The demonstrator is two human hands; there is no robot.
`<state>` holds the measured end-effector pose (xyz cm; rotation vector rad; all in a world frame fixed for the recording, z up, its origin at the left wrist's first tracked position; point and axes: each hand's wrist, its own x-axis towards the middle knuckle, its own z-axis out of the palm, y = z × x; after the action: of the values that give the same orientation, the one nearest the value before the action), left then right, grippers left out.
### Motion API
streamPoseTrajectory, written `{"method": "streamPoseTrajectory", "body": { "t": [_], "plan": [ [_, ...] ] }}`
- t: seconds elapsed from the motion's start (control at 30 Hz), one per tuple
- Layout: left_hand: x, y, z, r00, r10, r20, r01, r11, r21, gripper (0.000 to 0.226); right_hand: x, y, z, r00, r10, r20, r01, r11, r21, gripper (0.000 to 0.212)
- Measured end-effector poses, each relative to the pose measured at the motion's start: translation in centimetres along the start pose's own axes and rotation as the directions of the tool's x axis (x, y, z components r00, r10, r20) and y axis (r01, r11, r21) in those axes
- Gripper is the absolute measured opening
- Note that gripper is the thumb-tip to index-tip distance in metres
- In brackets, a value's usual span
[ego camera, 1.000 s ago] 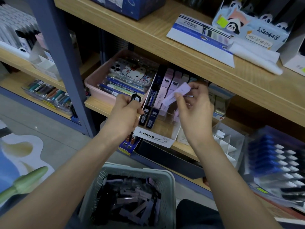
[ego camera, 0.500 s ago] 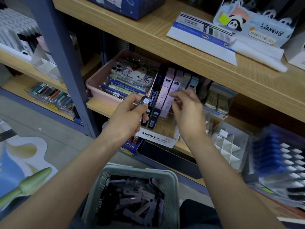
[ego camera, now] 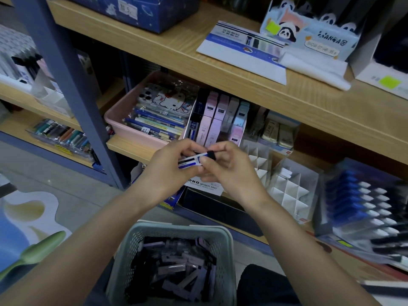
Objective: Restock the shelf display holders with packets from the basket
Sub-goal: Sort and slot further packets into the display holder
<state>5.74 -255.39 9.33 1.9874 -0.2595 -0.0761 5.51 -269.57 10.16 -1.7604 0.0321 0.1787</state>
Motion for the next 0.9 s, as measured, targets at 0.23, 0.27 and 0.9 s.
{"method": "streamPoseTrajectory", "body": {
  "t": [0.23, 0.27, 0.9],
  "plan": [
    [1.0, -1.4, 1.1, 0.985, 0.168, 0.029, -0.167, 0.914, 0.37, 0.038, -0.1, 1.1, -3.6, 0.908, -0.281, -0.312, 0.141, 0.904, -0.404, 0.019],
    [1.3, -1.6, 1.3, 0.98, 0.19, 0.061, -0.198, 0.893, 0.404, 0.041, -0.1, 1.3, -3.9, 0.905, -0.3, -0.301, 0.15, 0.888, -0.434, 0.015],
    [2.7, -4.0, 1.4, 0.961, 0.227, 0.159, -0.274, 0.701, 0.658, 0.052, 3.8, 0.9, -2.5, 0.71, -0.66, -0.243, 0.41, 0.669, -0.62, 0.019]
  ]
}}
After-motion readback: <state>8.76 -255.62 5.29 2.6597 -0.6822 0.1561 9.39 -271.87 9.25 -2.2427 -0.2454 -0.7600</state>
